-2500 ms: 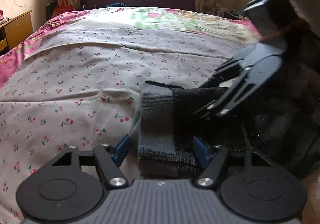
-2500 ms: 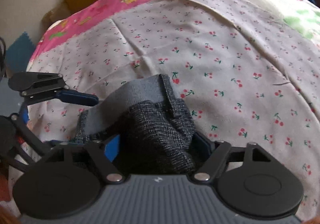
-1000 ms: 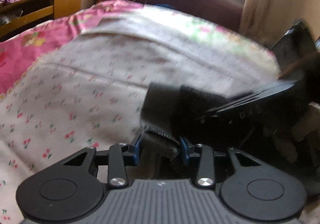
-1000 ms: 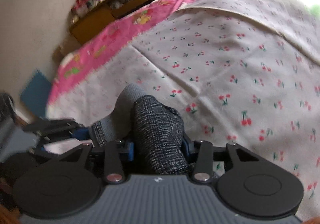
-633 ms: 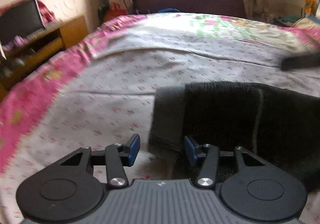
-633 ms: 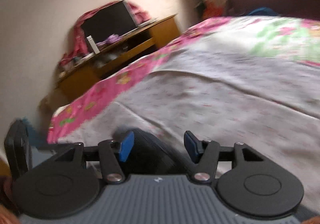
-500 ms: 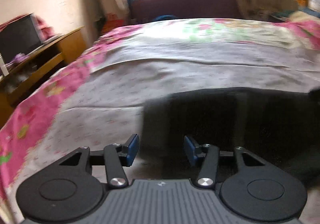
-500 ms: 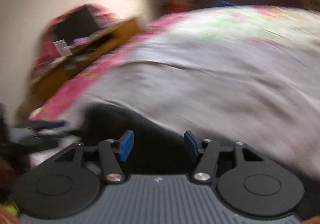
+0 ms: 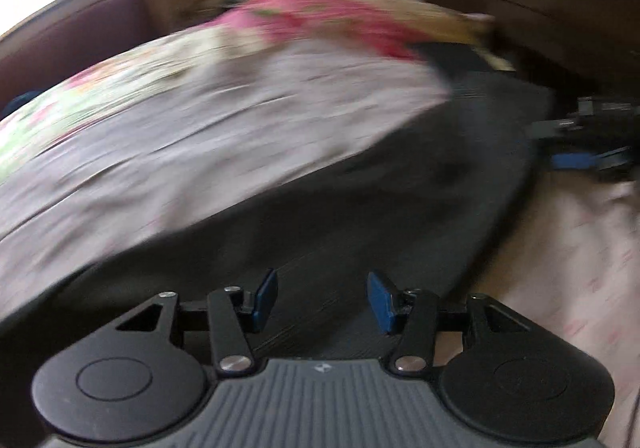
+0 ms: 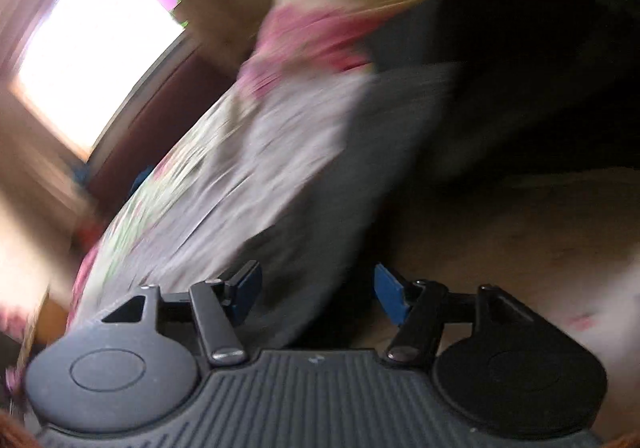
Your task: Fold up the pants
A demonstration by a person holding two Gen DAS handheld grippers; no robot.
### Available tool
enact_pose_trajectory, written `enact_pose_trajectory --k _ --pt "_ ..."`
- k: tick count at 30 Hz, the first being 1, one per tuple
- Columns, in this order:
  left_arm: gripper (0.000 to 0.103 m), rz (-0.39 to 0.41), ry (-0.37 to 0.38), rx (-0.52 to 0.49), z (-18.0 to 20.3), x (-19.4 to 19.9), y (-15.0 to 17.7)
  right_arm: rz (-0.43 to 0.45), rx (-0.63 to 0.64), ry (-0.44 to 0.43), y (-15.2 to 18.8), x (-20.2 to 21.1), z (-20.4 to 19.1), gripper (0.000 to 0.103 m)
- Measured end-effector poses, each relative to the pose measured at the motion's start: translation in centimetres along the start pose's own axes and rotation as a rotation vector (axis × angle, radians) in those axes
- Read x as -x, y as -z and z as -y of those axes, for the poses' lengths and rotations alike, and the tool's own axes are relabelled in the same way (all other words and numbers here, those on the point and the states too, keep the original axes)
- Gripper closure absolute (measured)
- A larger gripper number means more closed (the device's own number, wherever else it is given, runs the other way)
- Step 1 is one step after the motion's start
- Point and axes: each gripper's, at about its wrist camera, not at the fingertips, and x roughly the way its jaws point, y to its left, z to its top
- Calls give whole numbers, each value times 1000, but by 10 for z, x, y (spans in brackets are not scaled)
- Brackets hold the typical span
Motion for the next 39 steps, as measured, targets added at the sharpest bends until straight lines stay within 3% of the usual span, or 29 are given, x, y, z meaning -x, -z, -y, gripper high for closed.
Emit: enact_pose_trajectory --k 4,8,9,10,11,12,16,20,22,23,26,28,30,33,39 --pt "39 -27 82 -98 59 -29 -40 48 -152 -109 -19 -16 32 39" --pt "39 -44 122 -155 94 -44 -59 83 -209 -119 -32 -38 41 39" --pt "39 -47 126 -162 100 -47 -61 82 -216 -125 -34 -43 42 52" --pt "39 -48 128 -166 104 -49 -63 81 -205 -121 -36 -44 41 72" --pt "39 -50 130 -163 106 -50 -62 82 -175 -116 -38 -42 40 81" --pt "39 -52 135 -157 105 -55 -64 89 -109 -116 -39 -42 30 88" --pt "39 -50 107 -102 97 -69 -60 81 234 -165 -22 -38 -26 90" --pt "39 -86 107 7 71 -77 -40 -13 651 -335 21 -42 -98 91" --pt "38 -80 125 50 59 -76 -32 -11 833 -296 46 -43 -124 88" --pt "38 -78 120 50 57 -76 -30 -14 858 -286 50 -43 -127 87" --pt "37 -61 137 51 54 -76 -26 -5 755 -239 41 -34 -106 73" --pt "34 -48 145 49 55 -76 -25 47 702 -113 36 -20 -87 72" --pt "34 -43 151 51 55 -77 -24 95 760 61 29 -19 -74 71" --pt "34 -41 158 57 52 -81 -28 44 899 236 25 -35 -68 66" --pt "33 -46 158 47 53 -83 -28 -17 1155 303 56 -70 -80 61"
